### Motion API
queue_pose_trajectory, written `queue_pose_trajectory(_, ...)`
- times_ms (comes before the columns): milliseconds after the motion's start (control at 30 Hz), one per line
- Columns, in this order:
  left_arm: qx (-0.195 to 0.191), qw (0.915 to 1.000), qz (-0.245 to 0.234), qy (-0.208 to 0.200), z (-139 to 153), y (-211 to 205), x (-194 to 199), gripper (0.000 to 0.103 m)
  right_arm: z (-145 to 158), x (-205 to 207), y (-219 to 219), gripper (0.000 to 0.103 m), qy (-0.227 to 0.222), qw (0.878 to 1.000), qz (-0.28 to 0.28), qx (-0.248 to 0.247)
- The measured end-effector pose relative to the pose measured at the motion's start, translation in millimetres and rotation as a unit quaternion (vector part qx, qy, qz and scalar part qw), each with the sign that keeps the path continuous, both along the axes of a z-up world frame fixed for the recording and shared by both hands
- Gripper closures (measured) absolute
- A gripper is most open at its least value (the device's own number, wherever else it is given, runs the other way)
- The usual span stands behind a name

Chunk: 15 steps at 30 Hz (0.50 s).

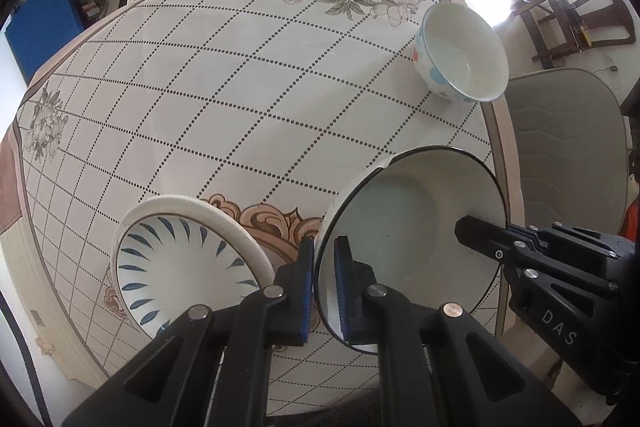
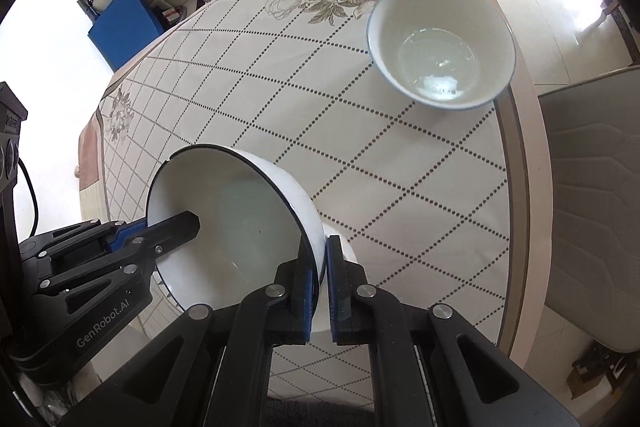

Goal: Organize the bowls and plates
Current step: 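Lower the black-rimmed bowl into the plain white bowl and open both grippers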

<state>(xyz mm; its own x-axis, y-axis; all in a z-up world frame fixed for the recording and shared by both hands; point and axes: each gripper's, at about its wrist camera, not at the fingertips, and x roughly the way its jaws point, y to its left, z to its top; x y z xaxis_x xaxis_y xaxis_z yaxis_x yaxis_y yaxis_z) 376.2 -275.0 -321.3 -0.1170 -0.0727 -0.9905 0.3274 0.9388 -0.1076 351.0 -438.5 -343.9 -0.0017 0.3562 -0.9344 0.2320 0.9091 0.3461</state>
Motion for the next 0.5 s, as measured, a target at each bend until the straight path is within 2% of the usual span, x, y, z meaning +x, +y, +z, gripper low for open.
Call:
queue_pose_trajectory(267,0.013,0.9991,0.009,0.040,-37.4,7.7,-21.2,0.095,-33.5,-25.6,12.5,0.096,0.035,0.999,0.013,-0.009)
queue_pose_trajectory(500,0.027,0.9979,0.008,0.057,-61.6,6.7,-26.9,0.095,-55.3,-31.4,21.9,0.096,0.053,0.998,0.032,-0.024)
